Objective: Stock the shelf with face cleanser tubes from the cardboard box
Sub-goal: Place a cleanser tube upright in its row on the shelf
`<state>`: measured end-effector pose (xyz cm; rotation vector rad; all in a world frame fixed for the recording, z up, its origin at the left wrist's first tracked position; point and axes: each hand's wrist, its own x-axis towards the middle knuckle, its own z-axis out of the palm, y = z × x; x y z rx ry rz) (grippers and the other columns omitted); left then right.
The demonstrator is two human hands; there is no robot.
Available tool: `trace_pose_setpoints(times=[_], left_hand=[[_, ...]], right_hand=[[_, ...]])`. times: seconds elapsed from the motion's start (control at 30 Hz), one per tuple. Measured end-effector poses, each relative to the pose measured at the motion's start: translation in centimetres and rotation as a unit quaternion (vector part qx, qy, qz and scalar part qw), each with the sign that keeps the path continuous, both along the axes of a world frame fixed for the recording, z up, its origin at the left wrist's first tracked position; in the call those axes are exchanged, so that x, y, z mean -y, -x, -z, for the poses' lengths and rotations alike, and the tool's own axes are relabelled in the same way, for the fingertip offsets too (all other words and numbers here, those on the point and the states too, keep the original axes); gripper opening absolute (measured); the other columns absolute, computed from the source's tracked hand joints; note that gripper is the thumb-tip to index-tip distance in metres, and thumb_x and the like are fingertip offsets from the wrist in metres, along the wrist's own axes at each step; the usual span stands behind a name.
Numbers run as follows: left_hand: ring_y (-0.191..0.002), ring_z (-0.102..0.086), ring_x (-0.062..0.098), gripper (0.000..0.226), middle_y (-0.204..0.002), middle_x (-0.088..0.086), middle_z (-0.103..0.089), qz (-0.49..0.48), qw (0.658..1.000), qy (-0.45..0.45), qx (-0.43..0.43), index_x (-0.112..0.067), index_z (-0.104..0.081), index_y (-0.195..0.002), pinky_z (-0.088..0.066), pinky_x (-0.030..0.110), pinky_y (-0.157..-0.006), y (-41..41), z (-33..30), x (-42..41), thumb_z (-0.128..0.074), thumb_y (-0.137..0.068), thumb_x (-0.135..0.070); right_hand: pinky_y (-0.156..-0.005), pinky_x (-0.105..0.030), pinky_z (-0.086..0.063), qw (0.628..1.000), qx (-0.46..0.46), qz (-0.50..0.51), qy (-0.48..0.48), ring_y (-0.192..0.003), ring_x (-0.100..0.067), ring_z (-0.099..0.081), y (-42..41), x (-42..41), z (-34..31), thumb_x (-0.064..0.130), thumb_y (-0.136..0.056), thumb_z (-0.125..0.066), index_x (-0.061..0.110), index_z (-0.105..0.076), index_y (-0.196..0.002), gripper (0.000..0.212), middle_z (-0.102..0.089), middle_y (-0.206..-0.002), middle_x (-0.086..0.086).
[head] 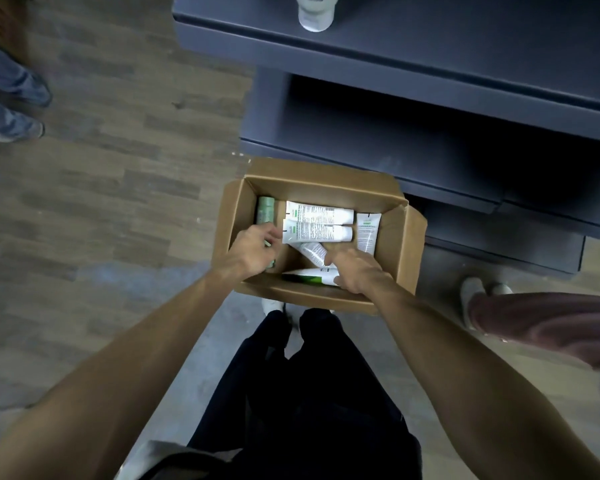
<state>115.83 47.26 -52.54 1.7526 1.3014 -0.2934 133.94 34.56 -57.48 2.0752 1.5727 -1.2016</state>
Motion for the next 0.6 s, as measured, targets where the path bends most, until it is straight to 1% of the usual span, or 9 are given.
trace_pose_setpoints(times=[0.1, 0.13, 0.2, 0.27, 0.33, 0.4, 0.47, 0.53, 0.6], left_hand=[[-0.089, -0.066, 0.021, 0.020, -0.105, -0.002, -0.064, -0.006, 1.000, 0.006, 0.005, -0.017, -0.064, -0.112, -0.043, 0.004, -0.053, -0.1, 0.4, 0.4, -0.055, -0.095, -0.013], [-0.088, -0.065, 0.021, 0.020, -0.106, -0.001, -0.064, -0.009, 1.000, 0.009, 0.006, -0.016, -0.064, -0.112, -0.043, 0.002, -0.050, -0.1, 0.5, 0.5, -0.055, -0.095, -0.013], [-0.090, -0.066, 0.022, 0.020, -0.108, 0.000, -0.065, -0.012, 1.000, 0.015, 0.006, -0.015, -0.064, -0.112, -0.042, 0.001, -0.050, 0.0, 0.6, 0.7, -0.055, -0.095, -0.014], [-0.093, -0.067, 0.023, 0.020, -0.109, -0.001, -0.065, -0.013, 1.000, 0.021, 0.006, -0.016, -0.064, -0.112, -0.042, 0.004, -0.054, 0.1, 0.6, 0.7, -0.056, -0.094, -0.015], [-0.095, -0.066, 0.021, 0.020, -0.110, -0.002, -0.065, -0.015, 1.000, 0.025, 0.009, -0.017, -0.064, -0.113, -0.043, 0.008, -0.060, 0.3, 0.7, 0.8, -0.056, -0.094, -0.015], [-0.095, -0.065, 0.019, 0.021, -0.110, -0.002, -0.066, -0.019, 0.999, 0.026, 0.011, -0.018, -0.065, -0.113, -0.043, 0.012, -0.064, 0.4, 0.7, 0.7, -0.057, -0.094, -0.016], [-0.094, -0.063, 0.016, 0.021, -0.110, -0.002, -0.066, -0.022, 0.999, 0.023, 0.011, -0.018, -0.065, -0.114, -0.041, 0.013, -0.070, 0.6, 0.7, 0.7, -0.057, -0.094, -0.016], [-0.093, -0.062, 0.015, 0.021, -0.110, -0.003, -0.066, -0.025, 0.999, 0.022, 0.010, -0.019, -0.065, -0.114, -0.042, 0.014, -0.070, 0.7, 0.6, 0.6, -0.056, -0.094, -0.016], [-0.094, -0.063, 0.016, 0.021, -0.110, -0.002, -0.065, -0.028, 0.999, 0.024, 0.011, -0.018, -0.064, -0.114, -0.043, 0.013, -0.066, 0.7, 0.5, 0.6, -0.056, -0.095, -0.016]], right_hand=[[-0.097, -0.042, -0.048, 0.999, -0.042, 0.002, -0.009, -0.120, -0.031, -0.052, 0.2, -0.2, 0.4, 0.002, -0.087, -0.056, 0.035, -0.051, -0.133, 0.056, -0.046, -0.142, -0.006], [-0.096, -0.042, -0.048, 0.998, -0.052, 0.003, -0.025, -0.120, -0.030, -0.052, 0.3, -0.3, 0.5, -0.002, -0.086, -0.054, 0.034, -0.052, -0.132, 0.059, -0.049, -0.141, -0.005], [-0.087, -0.039, -0.049, 0.997, -0.063, 0.009, -0.036, -0.109, -0.027, -0.056, 0.4, -0.6, 0.5, -0.008, -0.084, -0.052, 0.033, -0.057, -0.123, 0.056, -0.057, -0.128, -0.002], [-0.078, -0.035, -0.046, 0.997, -0.066, 0.014, -0.021, -0.101, -0.024, -0.057, 0.5, -0.9, 0.4, -0.001, -0.087, -0.054, 0.033, -0.061, -0.111, 0.042, -0.058, -0.117, 0.000], [-0.073, -0.033, -0.042, 0.998, -0.055, 0.006, -0.015, -0.097, -0.021, -0.056, 0.6, -1.0, 0.4, 0.014, -0.089, -0.061, 0.034, -0.061, -0.101, 0.023, -0.057, -0.112, 0.003], [-0.073, -0.033, -0.041, 0.999, -0.035, 0.012, -0.028, -0.096, -0.021, -0.054, 1.0, -0.9, 0.7, 0.018, -0.087, -0.066, 0.035, -0.054, -0.096, 0.023, -0.057, -0.111, 0.005], [-0.076, -0.034, -0.043, 0.999, -0.003, 0.014, -0.051, -0.098, -0.024, -0.056, 1.6, -0.8, 0.9, 0.007, -0.084, -0.065, 0.031, -0.050, -0.105, 0.035, -0.059, -0.116, 0.000], [-0.076, -0.035, -0.042, 0.998, 0.034, 0.007, -0.051, -0.105, -0.029, -0.058, 2.2, -1.1, 0.8, -0.001, -0.085, -0.061, 0.021, -0.046, -0.127, 0.051, -0.058, -0.122, -0.006], [-0.075, -0.035, -0.046, 0.995, 0.098, -0.006, -0.022, -0.109, -0.028, -0.059, 2.8, -1.6, 0.7, 0.001, -0.086, -0.063, 0.011, -0.043, -0.136, 0.055, -0.059, -0.123, -0.009]])
